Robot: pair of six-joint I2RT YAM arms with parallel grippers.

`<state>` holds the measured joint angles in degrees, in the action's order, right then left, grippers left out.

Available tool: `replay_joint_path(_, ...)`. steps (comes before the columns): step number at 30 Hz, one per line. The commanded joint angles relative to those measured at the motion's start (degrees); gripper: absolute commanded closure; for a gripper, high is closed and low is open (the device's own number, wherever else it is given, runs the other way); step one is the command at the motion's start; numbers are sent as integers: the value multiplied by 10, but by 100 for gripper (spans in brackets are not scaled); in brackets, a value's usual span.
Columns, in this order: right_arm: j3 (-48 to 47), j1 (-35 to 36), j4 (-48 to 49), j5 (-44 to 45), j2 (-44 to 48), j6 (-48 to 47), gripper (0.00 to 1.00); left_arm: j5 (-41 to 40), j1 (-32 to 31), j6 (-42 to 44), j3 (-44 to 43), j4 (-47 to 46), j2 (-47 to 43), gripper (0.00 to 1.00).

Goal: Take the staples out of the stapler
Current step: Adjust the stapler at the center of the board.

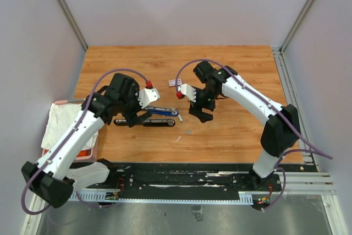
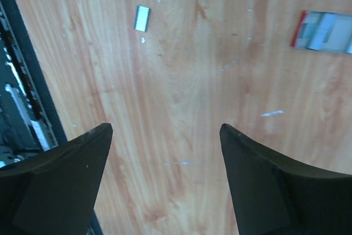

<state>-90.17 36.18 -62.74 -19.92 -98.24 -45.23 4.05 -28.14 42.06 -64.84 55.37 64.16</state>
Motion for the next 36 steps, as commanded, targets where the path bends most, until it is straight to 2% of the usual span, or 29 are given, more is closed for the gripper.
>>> replay_joint_path(1, 74, -10, 80, -64, 29, 65, 19, -37, 20, -114, 17, -37, -49, 2)
replay_joint_path(5, 129, -8, 171, -42, 28, 86, 22, -28, 49, -163, 89, -126, -106, 2)
replay_joint_path(8, 142, 3, 220, -14, 13, 105, 27, -54, 56, -186, 135, -175, -132, 2)
replay_joint_path(15, 181, 76, 295, 82, -18, 84, 28, -85, 71, -201, 256, -299, -178, 2)
replay_joint_path(19, 200, 102, 338, 117, -29, 92, 29, -118, 70, -203, 272, -313, -204, 2)
replay_joint_path(23, 222, 116, 386, 135, -31, 111, 30, -116, 71, -205, 292, -329, -231, 2)
replay_joint_path(36, 220, 147, 385, 149, -71, 126, 33, -142, 71, -204, 303, -345, -210, 2)
